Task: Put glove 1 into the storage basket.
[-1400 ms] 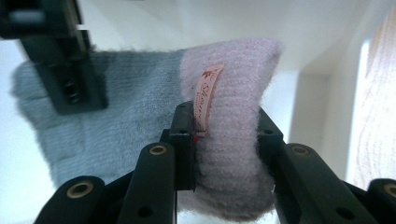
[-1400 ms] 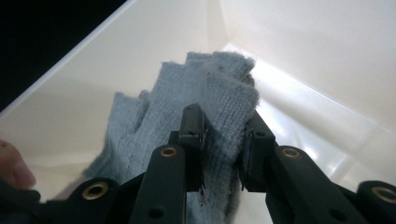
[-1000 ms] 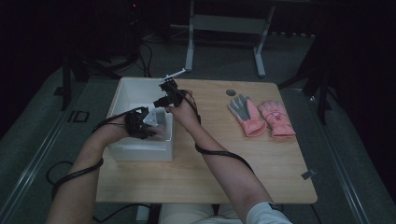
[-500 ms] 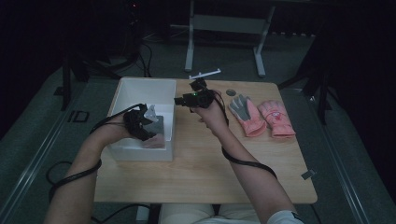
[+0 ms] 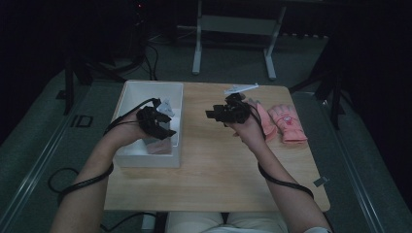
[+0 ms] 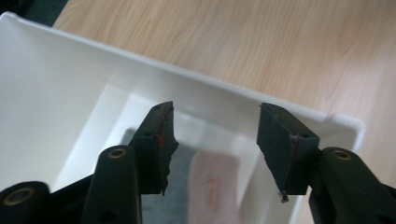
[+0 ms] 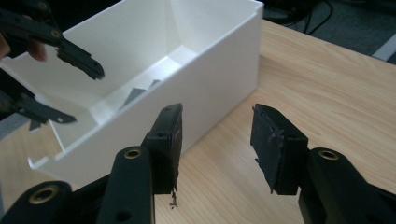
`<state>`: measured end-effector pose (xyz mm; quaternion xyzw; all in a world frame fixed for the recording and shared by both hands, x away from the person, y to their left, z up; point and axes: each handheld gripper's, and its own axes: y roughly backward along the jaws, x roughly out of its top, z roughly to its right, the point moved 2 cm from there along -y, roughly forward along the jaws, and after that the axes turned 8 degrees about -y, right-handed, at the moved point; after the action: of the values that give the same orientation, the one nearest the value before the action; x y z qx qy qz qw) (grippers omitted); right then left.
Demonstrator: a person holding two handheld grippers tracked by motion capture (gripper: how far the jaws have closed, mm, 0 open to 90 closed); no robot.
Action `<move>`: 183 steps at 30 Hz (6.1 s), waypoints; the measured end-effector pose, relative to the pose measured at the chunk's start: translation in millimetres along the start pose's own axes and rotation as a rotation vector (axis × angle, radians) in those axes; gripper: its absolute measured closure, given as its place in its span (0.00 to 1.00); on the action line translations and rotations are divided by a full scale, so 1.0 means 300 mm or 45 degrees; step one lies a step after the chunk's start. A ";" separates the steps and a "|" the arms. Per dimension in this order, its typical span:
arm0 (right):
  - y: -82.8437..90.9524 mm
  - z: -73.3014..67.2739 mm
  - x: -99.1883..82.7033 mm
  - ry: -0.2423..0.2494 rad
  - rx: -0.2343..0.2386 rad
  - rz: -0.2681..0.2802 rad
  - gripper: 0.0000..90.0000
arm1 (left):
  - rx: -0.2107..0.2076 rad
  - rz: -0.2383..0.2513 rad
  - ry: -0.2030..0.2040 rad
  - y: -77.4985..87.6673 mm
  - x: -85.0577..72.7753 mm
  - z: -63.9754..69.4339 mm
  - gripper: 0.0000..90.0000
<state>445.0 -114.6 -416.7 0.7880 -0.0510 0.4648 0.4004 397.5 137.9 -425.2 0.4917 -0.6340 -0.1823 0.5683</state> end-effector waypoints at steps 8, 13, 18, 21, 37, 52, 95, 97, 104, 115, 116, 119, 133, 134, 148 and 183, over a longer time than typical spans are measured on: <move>0.087 0.081 -0.049 0.029 -0.056 0.031 0.61 | 0.000 -0.013 -0.031 -0.030 0.108 0.057 0.52; 0.119 0.120 -0.070 0.037 -0.076 0.045 0.60 | -0.018 -0.058 -0.087 -0.065 0.169 0.102 0.52; 0.170 0.207 -0.101 0.023 -0.139 0.059 0.61 | -0.051 -0.045 -0.119 -0.095 0.236 0.156 0.53; 0.195 0.252 -0.120 0.035 -0.167 0.058 0.61 | -0.050 -0.034 -0.111 -0.121 0.261 0.186 0.53; 0.268 0.424 -0.191 -0.005 -0.299 0.041 0.65 | -0.119 0.027 -0.074 -0.289 0.267 0.364 0.47; 0.192 0.533 -0.239 0.038 -0.340 -0.006 0.65 | -0.059 0.171 0.075 -0.399 0.132 0.497 0.02; 0.122 0.473 -0.249 -0.294 -0.480 -0.031 0.99 | 0.124 0.441 0.215 -0.421 -0.013 0.572 0.02; 0.153 0.408 -0.242 -0.286 -0.486 -0.003 0.99 | 0.119 0.442 0.208 -0.421 -0.014 0.572 0.02; 0.220 0.244 -0.269 -0.376 -0.451 0.073 0.99 | 0.099 0.442 0.181 -0.424 -0.013 0.580 0.02; 0.142 0.138 -0.395 -0.488 -0.466 0.035 0.99 | 0.095 0.452 0.181 -0.418 -0.017 0.587 0.02; 0.126 0.135 -0.405 -0.495 -0.466 0.016 0.99 | 0.091 0.447 0.178 -0.419 -0.019 0.588 0.02; 0.063 0.137 -0.439 -0.527 -0.469 -0.049 0.99 | 0.074 0.450 0.185 -0.424 -0.017 0.592 0.02; -0.065 0.127 -0.463 -0.569 -0.464 -0.151 0.88 | 0.067 0.459 0.171 -0.423 -0.018 0.594 0.02; -0.061 0.122 -0.459 -0.564 -0.461 -0.145 0.84 | 0.068 0.458 0.170 -0.423 -0.018 0.596 0.02; 0.271 0.307 -0.430 -0.322 -0.524 0.097 0.74 | 0.052 0.463 0.148 -0.424 -0.018 0.594 0.02; 0.342 0.804 -0.365 -0.296 -0.776 0.057 0.62 | 0.060 0.464 0.138 -0.424 -0.026 0.590 0.02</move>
<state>504.0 -379.4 -501.1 0.6783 -0.2505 0.3438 0.5991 290.0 29.2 -580.8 0.3912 -0.6851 -0.0349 0.6135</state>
